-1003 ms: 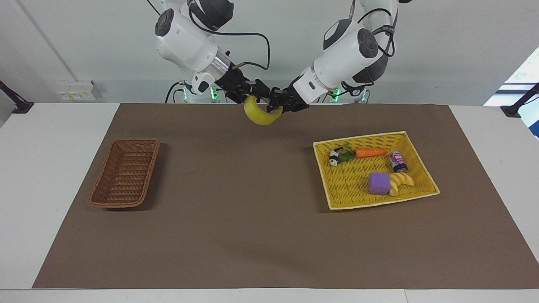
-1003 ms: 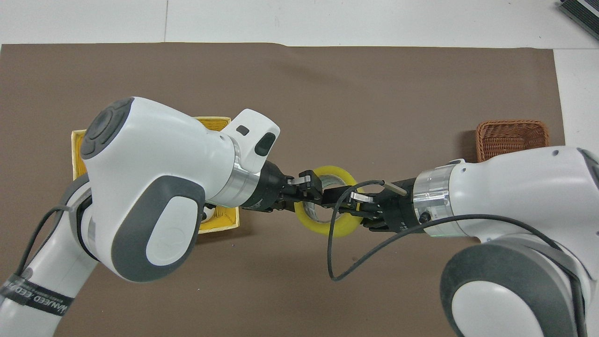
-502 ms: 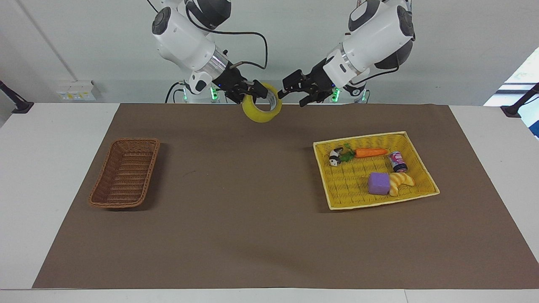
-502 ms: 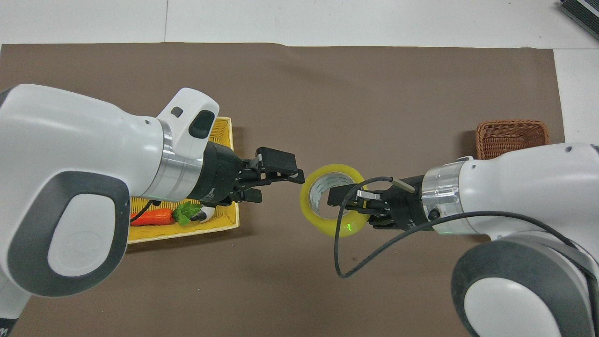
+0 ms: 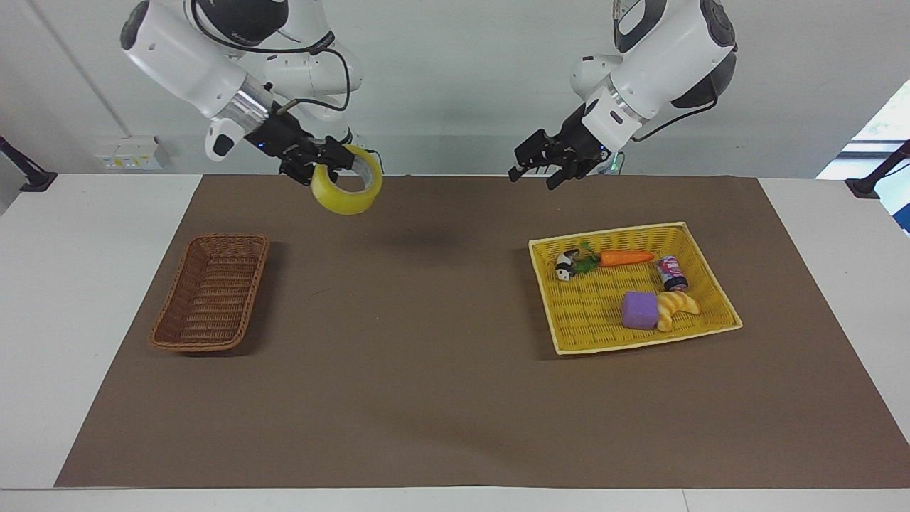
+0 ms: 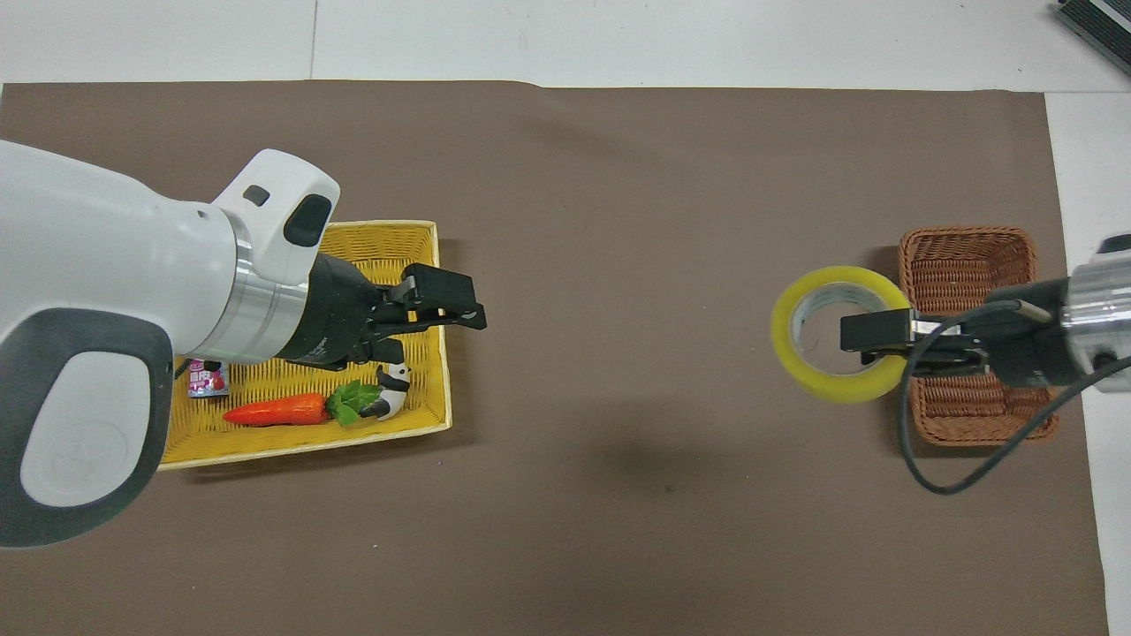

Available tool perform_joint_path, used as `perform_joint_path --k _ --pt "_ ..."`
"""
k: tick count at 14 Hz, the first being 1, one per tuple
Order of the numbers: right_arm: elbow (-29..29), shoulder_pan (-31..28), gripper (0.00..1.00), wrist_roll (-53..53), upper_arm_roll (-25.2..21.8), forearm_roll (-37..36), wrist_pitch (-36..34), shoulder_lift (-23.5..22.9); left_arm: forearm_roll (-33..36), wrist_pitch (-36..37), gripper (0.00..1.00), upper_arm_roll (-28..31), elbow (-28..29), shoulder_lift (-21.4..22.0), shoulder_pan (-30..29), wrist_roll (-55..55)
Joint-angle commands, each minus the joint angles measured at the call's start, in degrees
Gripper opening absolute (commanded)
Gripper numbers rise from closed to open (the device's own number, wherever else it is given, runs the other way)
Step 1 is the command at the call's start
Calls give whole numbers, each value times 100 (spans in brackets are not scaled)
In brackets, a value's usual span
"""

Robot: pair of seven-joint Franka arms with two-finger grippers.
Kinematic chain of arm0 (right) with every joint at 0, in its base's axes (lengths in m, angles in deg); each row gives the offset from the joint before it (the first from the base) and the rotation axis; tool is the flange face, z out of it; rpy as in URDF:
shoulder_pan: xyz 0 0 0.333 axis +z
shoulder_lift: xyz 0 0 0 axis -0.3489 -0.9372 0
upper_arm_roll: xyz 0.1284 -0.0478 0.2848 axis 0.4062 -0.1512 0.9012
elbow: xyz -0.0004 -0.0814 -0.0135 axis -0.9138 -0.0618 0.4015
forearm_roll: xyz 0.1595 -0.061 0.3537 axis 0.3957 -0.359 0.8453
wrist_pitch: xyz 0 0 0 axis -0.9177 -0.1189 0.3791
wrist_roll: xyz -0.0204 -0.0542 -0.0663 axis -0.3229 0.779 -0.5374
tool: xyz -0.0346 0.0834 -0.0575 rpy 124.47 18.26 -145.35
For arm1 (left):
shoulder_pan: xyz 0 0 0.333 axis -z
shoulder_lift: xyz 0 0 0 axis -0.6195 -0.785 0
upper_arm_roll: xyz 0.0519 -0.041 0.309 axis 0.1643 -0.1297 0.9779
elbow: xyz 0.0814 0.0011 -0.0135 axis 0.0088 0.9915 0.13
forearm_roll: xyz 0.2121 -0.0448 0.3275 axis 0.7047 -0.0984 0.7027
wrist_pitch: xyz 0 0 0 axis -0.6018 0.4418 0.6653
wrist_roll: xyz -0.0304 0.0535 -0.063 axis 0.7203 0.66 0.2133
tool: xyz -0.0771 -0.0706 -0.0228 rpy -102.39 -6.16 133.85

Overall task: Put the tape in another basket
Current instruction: 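Carry the tape to the brown basket while the left gripper withdraws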

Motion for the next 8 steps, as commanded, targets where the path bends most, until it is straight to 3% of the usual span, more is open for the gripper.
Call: perform_joint_path --k 1,5,8 --pt "47 -532 0 -620 -19 -306 89 -116 1001 336 100 -7 -126 66 -292 8" --pt "46 -1667 0 -2886 -28 -359 756 -1160 1945 423 100 -7 -127 57 -792 -868" --pt "55 -1792 0 -3313 -19 -754 1504 -1532 2646 782 100 2 -153 66 -1144 -2001"
